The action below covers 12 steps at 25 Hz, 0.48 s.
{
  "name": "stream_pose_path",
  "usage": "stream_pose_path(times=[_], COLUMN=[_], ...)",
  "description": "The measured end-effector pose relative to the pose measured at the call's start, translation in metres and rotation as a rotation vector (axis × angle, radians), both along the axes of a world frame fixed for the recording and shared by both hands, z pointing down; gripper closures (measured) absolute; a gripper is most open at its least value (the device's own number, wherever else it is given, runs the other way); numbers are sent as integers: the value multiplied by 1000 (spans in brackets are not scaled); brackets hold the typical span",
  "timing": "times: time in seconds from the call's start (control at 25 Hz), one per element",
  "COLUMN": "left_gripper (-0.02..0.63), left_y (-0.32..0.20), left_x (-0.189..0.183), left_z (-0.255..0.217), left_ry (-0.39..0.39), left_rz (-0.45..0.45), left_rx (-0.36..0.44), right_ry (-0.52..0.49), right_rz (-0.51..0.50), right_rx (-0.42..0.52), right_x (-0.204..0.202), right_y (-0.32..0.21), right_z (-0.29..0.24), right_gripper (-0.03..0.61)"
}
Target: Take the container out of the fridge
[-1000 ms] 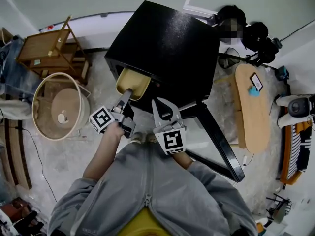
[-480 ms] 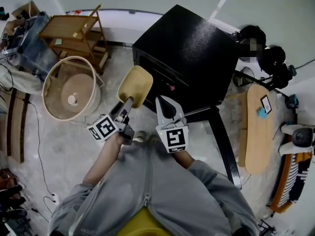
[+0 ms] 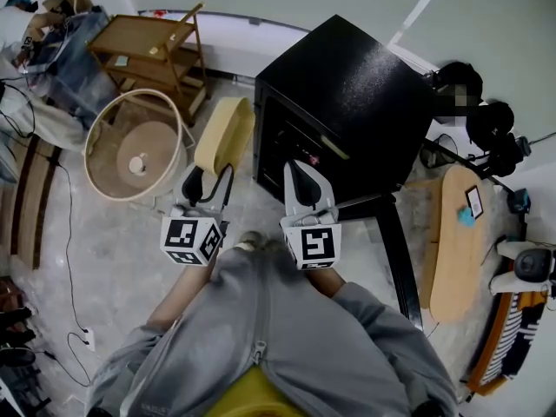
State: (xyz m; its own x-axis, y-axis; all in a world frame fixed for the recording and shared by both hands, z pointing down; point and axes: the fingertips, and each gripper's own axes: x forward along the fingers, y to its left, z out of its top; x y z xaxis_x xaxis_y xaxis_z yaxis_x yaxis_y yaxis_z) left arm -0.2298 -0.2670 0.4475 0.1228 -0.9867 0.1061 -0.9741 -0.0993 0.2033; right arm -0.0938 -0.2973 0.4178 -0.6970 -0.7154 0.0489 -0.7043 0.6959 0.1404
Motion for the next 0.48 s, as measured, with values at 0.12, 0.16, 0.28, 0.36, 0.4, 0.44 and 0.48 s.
stream_pose_path(times=[0.12,0.16,0.28,0.36,0.4,0.44,0.48], left_gripper=[388,388,388,388,388,388,388], left_y=[-3,-4,-9,-10,-11,-11,-12], left_x=[4,6,13,17,18,20,22], left_z=[-25,-32,-48,-58,-62,-65,-67], left_ry=[-129,-164,-225,-245,-254,-260,-264], left_rz=[-20,-25,-30,-27,-24,-20,-14], left_rx=[44,54,71,90,99,105,110], right_ry=[-49,-59,-67,-66,-61,-56,-51], right_rz=[20,24,39,49,54,58,61], right_rx=[27,35,55,68,73,75,74], right_x=[-1,-1,2,4,4,5,5], right_y=[1,1,1,1,1,1,1], right_z=[-23,-29,-41,-48,-50,-52,-52], right_gripper=[581,581,581,581,581,581,581])
